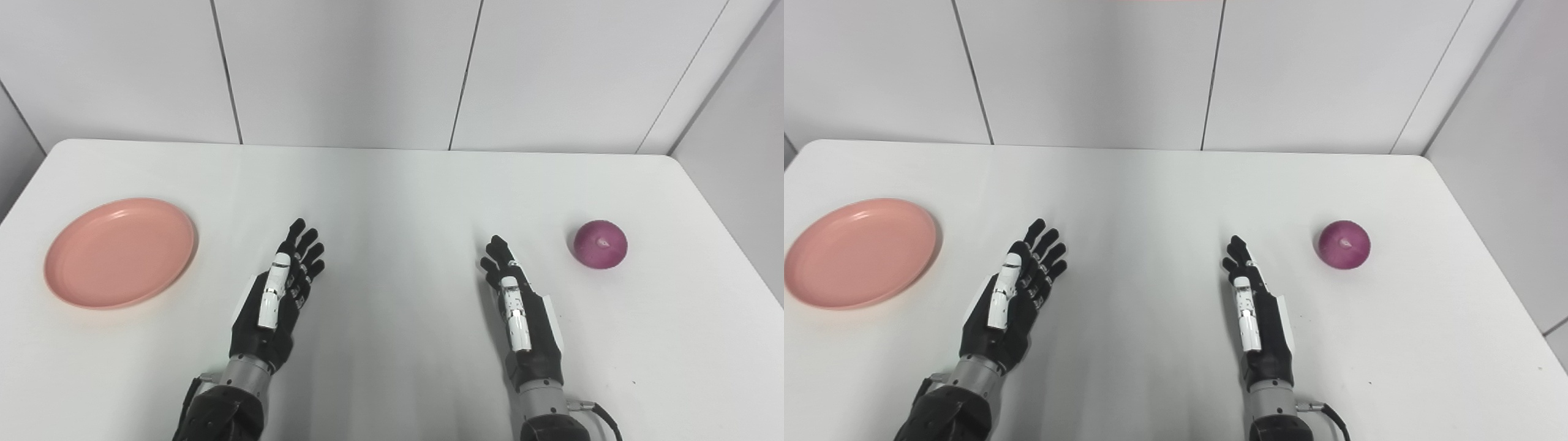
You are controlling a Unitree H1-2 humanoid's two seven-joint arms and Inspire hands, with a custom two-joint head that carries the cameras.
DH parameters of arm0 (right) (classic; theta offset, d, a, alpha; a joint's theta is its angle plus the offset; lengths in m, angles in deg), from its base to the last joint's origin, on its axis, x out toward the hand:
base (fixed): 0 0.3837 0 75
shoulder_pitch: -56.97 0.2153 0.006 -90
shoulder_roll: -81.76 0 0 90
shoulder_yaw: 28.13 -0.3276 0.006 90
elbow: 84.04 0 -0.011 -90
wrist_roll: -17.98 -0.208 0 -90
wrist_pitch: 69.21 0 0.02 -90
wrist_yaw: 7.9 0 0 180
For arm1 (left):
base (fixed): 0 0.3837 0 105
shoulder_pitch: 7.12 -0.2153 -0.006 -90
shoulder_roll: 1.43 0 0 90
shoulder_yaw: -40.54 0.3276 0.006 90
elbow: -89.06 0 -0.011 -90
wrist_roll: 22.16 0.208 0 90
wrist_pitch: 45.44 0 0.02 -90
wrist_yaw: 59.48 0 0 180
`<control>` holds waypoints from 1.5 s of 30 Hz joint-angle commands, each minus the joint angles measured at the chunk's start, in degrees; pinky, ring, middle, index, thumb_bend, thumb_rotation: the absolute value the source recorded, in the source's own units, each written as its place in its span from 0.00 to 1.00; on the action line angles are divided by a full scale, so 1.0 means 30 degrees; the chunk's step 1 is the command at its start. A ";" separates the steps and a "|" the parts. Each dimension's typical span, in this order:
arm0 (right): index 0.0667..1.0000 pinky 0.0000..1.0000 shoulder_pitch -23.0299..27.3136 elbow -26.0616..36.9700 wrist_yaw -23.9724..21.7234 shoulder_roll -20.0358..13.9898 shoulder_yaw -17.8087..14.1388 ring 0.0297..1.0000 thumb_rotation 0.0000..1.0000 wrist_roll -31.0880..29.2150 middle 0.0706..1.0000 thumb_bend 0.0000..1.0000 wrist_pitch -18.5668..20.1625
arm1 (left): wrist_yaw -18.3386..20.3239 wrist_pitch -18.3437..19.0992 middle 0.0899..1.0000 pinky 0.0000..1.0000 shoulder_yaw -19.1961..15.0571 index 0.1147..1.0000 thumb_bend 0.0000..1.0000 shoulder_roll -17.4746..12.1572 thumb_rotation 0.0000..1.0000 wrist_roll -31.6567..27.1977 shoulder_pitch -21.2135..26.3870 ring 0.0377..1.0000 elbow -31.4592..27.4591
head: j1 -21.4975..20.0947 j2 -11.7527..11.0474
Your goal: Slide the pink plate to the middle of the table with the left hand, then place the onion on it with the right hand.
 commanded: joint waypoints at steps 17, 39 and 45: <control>0.93 0.95 0.0206 0.0772 -0.0024 0.0151 0.0084 0.91 1.00 -0.0049 0.93 0.17 -0.0144 | 0.0016 0.0223 0.98 0.98 0.0059 0.97 0.48 0.0019 1.00 -0.0042 -0.0060 0.98 -0.0074 | 0.0042 -0.0019; 0.95 0.98 0.0134 0.0982 -0.0310 -0.0215 -0.0135 0.93 1.00 -0.0488 0.95 0.21 0.0056 | -0.0099 -0.0092 0.99 0.98 0.0355 0.97 0.48 0.0405 1.00 0.0242 0.0012 0.97 0.0256 | 0.1841 -0.0419; 0.99 1.00 0.0021 0.1131 -0.1018 -0.0976 -0.0377 0.96 1.00 -0.1520 0.99 0.25 0.0013 | -0.0344 -0.0620 0.99 0.98 0.0894 0.97 0.49 0.0971 1.00 0.0807 -0.0125 0.97 0.0669 | 0.4161 -0.1130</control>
